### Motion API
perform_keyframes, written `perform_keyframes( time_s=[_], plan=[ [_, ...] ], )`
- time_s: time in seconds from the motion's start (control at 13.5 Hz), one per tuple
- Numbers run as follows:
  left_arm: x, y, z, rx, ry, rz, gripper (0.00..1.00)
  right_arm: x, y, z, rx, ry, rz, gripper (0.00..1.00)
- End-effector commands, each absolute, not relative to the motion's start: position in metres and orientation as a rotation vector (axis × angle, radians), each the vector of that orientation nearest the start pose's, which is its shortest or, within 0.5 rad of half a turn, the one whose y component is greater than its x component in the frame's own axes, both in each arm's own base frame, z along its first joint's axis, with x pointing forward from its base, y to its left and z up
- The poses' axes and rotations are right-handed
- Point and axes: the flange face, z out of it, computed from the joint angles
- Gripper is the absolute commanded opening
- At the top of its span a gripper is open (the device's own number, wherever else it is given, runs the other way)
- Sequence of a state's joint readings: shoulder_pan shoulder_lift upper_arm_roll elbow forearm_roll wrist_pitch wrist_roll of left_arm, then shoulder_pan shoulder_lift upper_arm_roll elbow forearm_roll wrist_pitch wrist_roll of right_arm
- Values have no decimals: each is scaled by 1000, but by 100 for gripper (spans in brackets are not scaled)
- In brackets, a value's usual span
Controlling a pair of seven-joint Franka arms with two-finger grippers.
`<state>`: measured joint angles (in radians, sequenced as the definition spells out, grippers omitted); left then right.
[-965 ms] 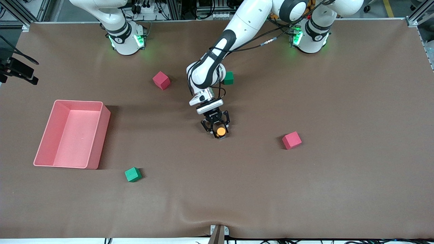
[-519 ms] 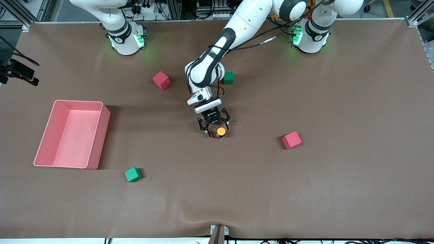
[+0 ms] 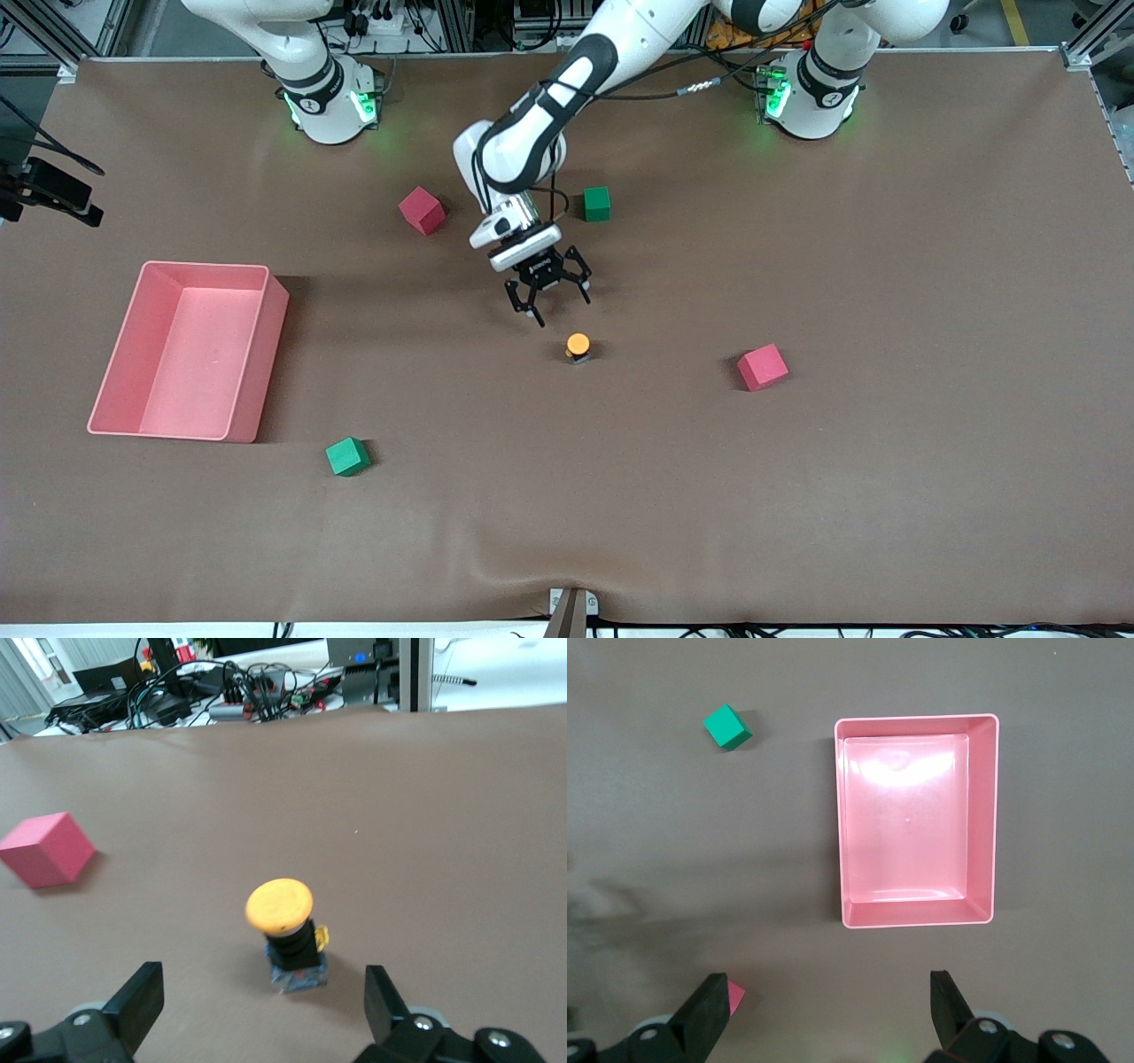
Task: Place and upright button with both arms
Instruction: 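Open the left gripper and lift it off the upright button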
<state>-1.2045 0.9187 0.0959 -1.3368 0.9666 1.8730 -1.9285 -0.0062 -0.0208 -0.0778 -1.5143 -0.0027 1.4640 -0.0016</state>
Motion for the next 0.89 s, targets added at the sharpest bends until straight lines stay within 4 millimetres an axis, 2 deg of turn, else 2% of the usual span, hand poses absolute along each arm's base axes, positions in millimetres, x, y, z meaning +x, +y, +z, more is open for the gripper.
perform_keyframes(
  time_s=[0.0,0.15,0.22,0.45,0.52,0.82],
  plan=[
    [361,-619,244,-2494,-351,-1092,100,536,-47,656,-3148,152,42,100],
    [378,-611,289,-2565,-340,-955,100,535,-47,657,-3151,150,47,100],
    [396,-601,312,-2594,-365,-911,100,535,-46,658,-3151,148,42,100],
    [447,-556,395,-2718,-389,-717,100,536,-40,657,-3150,133,47,100],
    [463,-537,417,-2756,-388,-657,100,536,-40,656,-3150,133,49,100],
    [521,-469,465,-2811,-396,-561,100,535,-43,656,-3149,142,54,100]
  ],
)
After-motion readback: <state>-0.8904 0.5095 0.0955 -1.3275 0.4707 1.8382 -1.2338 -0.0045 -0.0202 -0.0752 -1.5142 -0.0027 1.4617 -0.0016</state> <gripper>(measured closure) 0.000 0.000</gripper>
